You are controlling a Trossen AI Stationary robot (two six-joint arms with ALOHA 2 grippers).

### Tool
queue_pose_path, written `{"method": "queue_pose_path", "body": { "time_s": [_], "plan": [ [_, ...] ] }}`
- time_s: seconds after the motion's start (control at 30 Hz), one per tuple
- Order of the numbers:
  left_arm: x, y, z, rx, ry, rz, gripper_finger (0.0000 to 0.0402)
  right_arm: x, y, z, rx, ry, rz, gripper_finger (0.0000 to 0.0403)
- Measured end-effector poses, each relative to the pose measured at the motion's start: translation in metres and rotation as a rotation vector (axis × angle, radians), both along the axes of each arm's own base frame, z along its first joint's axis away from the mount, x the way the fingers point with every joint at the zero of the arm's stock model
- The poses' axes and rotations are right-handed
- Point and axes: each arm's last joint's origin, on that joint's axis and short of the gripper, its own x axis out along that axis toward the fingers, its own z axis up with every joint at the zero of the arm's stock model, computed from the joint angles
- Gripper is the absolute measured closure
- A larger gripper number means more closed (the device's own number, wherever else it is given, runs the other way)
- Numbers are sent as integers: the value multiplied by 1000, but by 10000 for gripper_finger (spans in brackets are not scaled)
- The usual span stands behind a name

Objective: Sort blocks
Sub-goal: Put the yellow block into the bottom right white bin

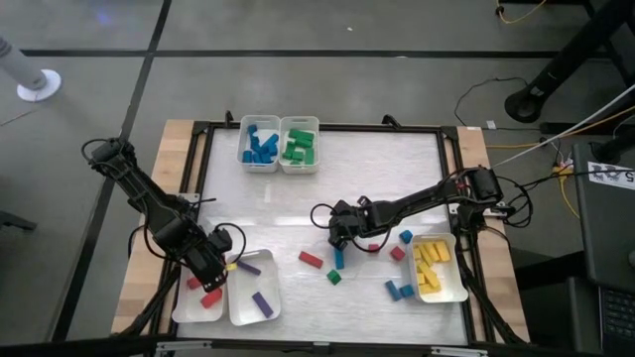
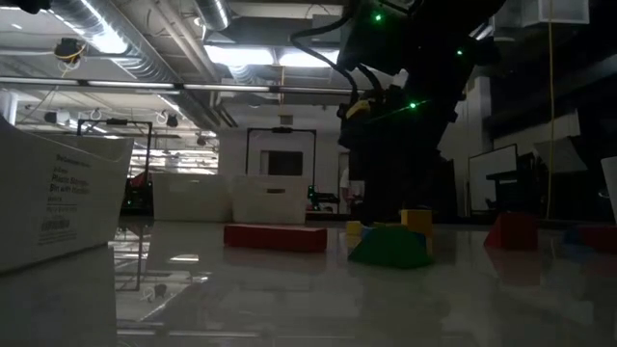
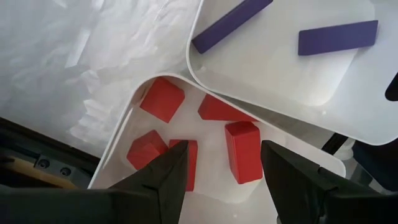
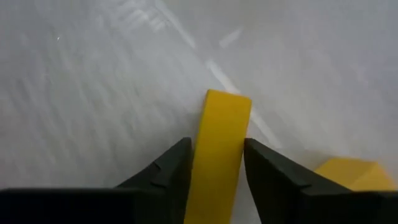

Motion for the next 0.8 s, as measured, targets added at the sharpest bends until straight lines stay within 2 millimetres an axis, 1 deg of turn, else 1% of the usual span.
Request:
{"method": "queue_pose_path", "body": {
  "time_s": [0.2, 0.33, 0.43, 0.5, 0.57, 0.8],
  "plan": [
    [0, 0, 0, 0, 0, 0, 214, 0, 1, -1, 72, 14, 21, 213],
    [0, 0, 0, 9, -9, -20, 214, 0, 0, -1, 55, 11, 17, 184],
    [1, 1, 0, 30, -29, -59, 214, 0, 0, -1, 48, 10, 14, 174],
    [1, 1, 0, 42, -39, -75, 214, 0, 0, -1, 48, 10, 14, 179],
    [1, 1, 0, 54, -50, -85, 214, 0, 0, -1, 47, 10, 14, 194],
    [5, 0, 1, 88, -126, -108, 214, 0, 0, -1, 41, 12, 12, 275]
  ]
}}
